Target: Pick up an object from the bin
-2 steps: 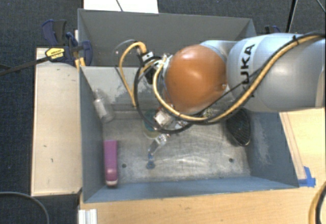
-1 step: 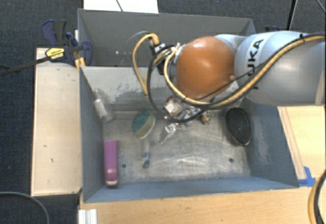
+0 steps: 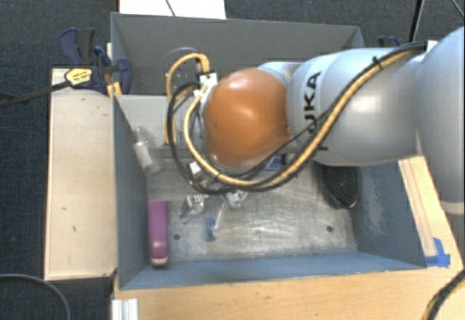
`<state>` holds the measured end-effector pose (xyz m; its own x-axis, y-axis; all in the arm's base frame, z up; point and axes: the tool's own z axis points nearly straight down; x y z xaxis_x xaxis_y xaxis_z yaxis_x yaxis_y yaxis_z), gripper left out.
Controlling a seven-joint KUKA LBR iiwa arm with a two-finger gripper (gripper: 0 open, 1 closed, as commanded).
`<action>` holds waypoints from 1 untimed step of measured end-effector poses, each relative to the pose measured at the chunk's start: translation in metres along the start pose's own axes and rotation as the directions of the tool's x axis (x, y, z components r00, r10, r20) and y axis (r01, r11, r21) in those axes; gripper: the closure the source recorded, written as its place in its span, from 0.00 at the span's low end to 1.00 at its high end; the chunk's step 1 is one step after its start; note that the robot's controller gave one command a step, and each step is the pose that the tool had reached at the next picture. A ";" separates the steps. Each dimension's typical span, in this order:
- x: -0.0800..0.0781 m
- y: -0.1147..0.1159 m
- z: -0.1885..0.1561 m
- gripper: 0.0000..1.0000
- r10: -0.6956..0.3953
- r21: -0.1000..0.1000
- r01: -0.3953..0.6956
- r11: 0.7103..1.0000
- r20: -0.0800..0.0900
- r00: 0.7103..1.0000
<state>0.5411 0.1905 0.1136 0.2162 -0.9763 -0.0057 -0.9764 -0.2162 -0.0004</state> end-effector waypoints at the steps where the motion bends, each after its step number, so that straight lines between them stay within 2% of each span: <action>1: 0.087 0.014 0.039 0.00 0.132 0.000 -0.132 0.991 -0.005 0.991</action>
Offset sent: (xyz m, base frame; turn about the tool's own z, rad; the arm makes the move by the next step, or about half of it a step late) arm 0.0049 -0.0854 -0.0392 0.1236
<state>0.5465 0.1026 0.0743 0.0850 -0.9964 -0.0005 -0.9964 -0.0850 0.0002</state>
